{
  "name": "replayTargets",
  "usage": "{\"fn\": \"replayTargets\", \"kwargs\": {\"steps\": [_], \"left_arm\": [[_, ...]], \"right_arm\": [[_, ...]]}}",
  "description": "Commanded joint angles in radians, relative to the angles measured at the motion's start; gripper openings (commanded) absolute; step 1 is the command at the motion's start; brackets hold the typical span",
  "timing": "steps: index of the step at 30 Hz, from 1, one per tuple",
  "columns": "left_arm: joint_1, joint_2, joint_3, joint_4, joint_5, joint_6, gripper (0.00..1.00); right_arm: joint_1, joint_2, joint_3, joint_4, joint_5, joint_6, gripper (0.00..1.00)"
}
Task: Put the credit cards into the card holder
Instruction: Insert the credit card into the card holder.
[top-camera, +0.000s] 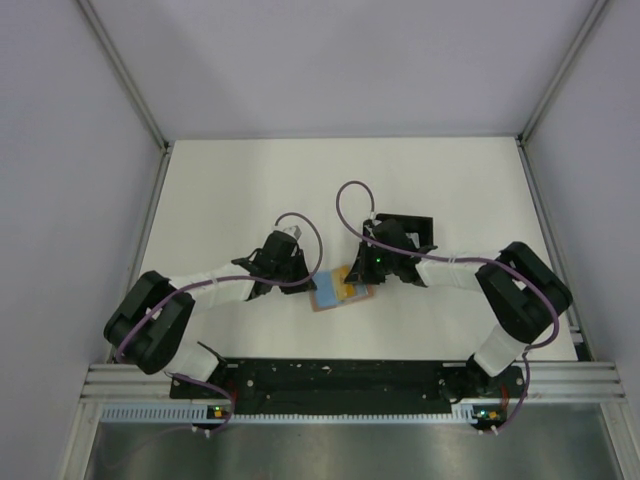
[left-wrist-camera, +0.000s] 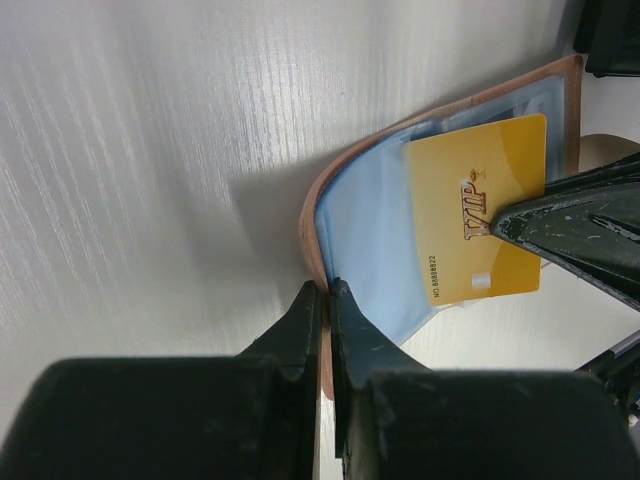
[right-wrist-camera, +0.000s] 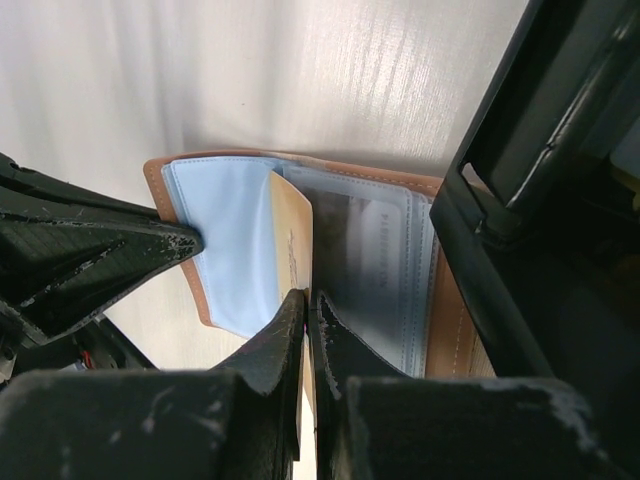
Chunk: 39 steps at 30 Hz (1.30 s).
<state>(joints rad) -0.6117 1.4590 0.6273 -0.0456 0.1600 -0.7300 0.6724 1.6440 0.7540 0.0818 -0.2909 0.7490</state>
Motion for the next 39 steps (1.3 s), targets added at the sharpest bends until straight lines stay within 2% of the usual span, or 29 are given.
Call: {"fn": "replayTargets", "kwargs": {"steps": [1,5,8,12,27,33,39], "left_arm": [[-0.002,0.000,0.011,0.020,0.001,0.006,0.01],[-0.003,-0.005,0.006,0.024,-0.002,0.004,0.00],[-0.003,-0.008,0.003,0.021,-0.010,-0.006,0.00],[-0.003,-0.028,-0.021,0.010,-0.031,-0.008,0.00],[-0.002,-0.086,-0.075,0.089,-0.073,0.032,0.00],[-0.002,-0.130,-0.172,0.133,-0.060,0.052,0.00],[-0.003,-0.150,-0.221,0.150,-0.040,0.073,0.00]], "right_arm": [[0.016,0.007,-0.002,-0.108,0.091,-0.020,0.00],[0.022,-0.014,0.011,-0.108,0.044,-0.010,0.00],[0.050,-0.009,0.041,-0.180,0.126,-0.011,0.00],[0.049,-0.047,0.015,-0.188,0.210,0.007,0.00],[0.050,-0.049,0.013,-0.108,0.136,-0.039,0.00],[0.059,-0.091,-0.054,-0.031,0.118,-0.027,0.00],[0.065,-0.115,-0.065,-0.033,0.127,-0.024,0.00]]}}
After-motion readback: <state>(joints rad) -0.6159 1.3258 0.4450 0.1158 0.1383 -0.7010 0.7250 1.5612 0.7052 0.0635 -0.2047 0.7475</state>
